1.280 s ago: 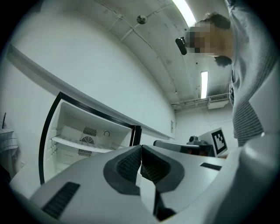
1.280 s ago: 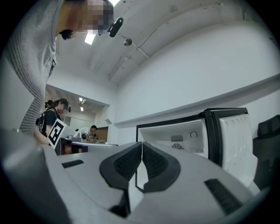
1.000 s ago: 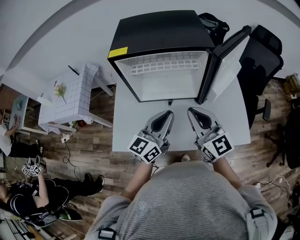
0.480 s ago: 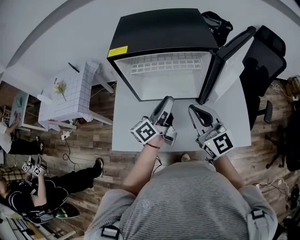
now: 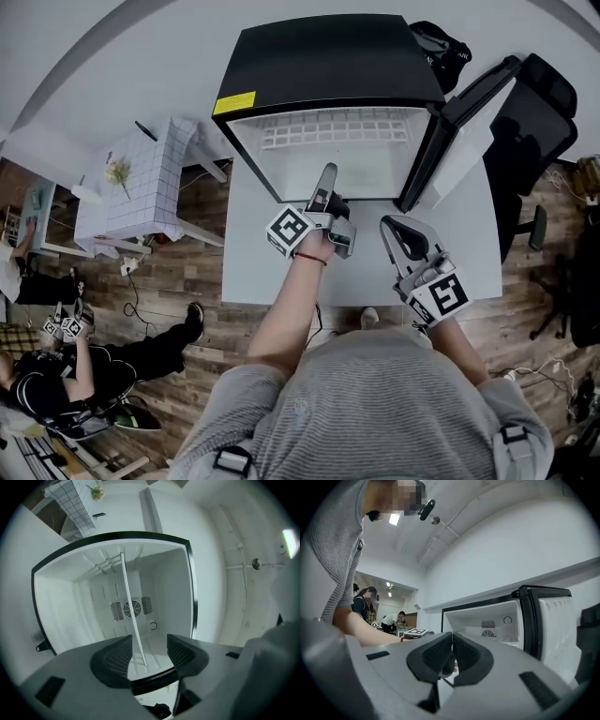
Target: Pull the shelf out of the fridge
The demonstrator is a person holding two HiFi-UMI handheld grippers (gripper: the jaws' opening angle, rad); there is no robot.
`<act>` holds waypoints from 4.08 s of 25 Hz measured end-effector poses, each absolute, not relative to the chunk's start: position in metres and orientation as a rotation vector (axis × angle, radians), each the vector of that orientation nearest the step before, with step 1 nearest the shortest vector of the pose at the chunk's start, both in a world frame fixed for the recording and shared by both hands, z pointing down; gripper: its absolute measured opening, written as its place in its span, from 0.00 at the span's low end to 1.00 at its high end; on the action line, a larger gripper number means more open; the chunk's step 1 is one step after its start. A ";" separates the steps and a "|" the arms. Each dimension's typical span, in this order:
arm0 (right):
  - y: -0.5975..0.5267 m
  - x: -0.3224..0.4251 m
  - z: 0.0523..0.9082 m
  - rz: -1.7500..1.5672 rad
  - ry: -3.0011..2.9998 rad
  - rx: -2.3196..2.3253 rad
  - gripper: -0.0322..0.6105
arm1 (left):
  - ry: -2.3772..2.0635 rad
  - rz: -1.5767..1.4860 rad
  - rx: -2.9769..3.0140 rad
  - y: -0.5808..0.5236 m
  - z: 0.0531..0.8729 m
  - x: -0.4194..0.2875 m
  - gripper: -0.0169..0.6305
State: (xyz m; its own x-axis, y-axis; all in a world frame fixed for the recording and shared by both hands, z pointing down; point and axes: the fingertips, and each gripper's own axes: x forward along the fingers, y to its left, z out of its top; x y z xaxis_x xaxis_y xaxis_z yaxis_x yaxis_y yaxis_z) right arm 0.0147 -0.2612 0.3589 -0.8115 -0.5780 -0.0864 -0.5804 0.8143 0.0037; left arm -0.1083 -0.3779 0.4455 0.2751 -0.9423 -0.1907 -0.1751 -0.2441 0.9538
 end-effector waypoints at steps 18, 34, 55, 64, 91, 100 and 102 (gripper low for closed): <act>-0.310 0.003 0.378 0.047 2.941 -0.923 0.07 | -1.068 -1.166 1.480 -0.457 0.471 -0.130 0.36; -0.314 0.000 0.417 -0.085 2.942 -0.920 0.07 | -1.109 -1.241 1.421 -0.506 0.475 -0.141 0.36; -0.327 0.006 0.430 0.009 2.953 -0.999 0.07 | -1.135 -1.276 1.387 -0.527 0.470 -0.145 0.09; -0.361 -0.006 0.433 0.057 2.917 -1.080 0.07 | -1.103 -1.308 1.363 -0.527 0.471 -0.148 0.08; -0.371 -0.004 0.426 0.026 2.879 -1.160 0.07 | -1.093 -1.333 1.326 -0.522 0.474 -0.144 0.08; -0.365 -0.006 0.416 0.043 2.868 -1.177 0.07 | -1.089 -1.330 1.315 -0.512 0.474 -0.143 0.07; -0.363 -0.004 0.416 0.043 2.866 -1.186 0.07 | -1.091 -1.327 1.313 -0.510 0.474 -0.143 0.07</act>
